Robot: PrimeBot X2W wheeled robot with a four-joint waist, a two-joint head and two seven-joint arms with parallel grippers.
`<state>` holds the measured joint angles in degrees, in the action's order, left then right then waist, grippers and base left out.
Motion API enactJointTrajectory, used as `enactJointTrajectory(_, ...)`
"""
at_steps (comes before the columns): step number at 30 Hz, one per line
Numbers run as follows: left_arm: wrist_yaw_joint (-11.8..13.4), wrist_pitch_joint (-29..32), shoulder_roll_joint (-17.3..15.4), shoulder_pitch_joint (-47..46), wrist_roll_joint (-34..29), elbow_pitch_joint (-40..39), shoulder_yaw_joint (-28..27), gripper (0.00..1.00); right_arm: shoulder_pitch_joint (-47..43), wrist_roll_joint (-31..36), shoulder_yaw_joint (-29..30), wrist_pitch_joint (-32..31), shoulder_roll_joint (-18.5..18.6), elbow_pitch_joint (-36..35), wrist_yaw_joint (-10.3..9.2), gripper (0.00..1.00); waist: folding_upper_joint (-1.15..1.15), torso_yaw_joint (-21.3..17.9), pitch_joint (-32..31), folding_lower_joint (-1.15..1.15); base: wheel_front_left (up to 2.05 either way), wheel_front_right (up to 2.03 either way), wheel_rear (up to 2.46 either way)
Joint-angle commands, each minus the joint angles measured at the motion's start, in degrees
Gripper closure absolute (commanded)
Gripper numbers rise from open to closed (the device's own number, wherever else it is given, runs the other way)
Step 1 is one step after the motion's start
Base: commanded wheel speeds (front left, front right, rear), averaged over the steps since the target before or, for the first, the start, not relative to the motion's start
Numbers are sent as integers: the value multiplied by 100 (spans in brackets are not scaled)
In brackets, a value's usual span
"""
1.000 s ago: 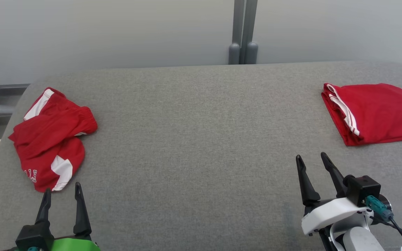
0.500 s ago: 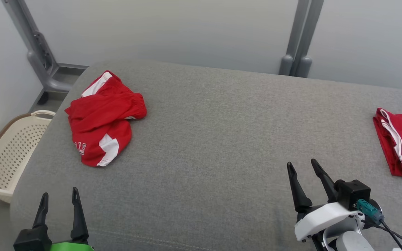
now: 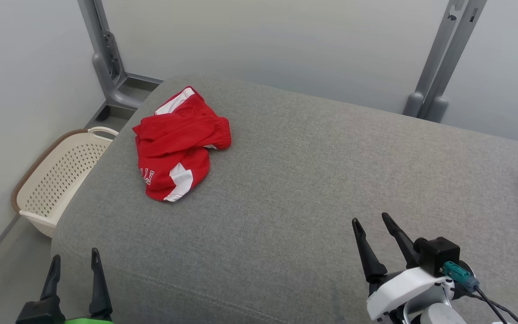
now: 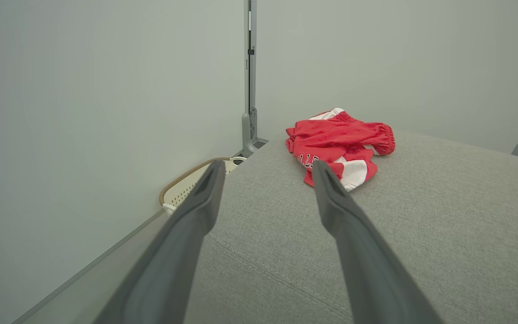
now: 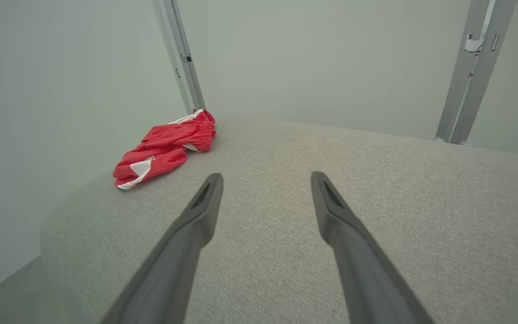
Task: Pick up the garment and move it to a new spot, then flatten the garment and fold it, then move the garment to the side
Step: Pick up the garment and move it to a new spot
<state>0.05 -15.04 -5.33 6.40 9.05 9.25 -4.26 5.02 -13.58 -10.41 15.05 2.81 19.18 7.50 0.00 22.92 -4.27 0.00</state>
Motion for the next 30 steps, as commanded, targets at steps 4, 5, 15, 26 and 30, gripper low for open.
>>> enactJointTrajectory(4, 30, -4, -57, 73, 27, -34, 15, 0, 0, -56, -51, 17, 21, 38, -2, 0, 0, 167, -31, 0, 0, 0, 0)
enactJointTrajectory(5, 36, -4, -63, 76, 32, -37, 15, 0, -4, -62, -59, 17, 21, 45, -2, 0, 0, 188, -30, 0, 0, 0, 0)
enactJointTrajectory(15, 73, -5, -85, 94, 53, -75, 60, 0, 26, -50, -78, 17, 20, 56, -2, 0, 0, 287, 28, 0, 0, 0, 0)
enactJointTrajectory(26, 47, 16, -121, -343, 64, -99, 214, 0, 138, -54, -132, 17, 27, 90, -2, 0, 0, 120, 137, 0, 0, 0, 0)
enactJointTrajectory(30, -24, 68, -175, -721, 54, -87, 314, 0, 214, -37, -162, 13, 52, 100, -2, 0, 0, -5, 220, 0, 0, 0, 0)
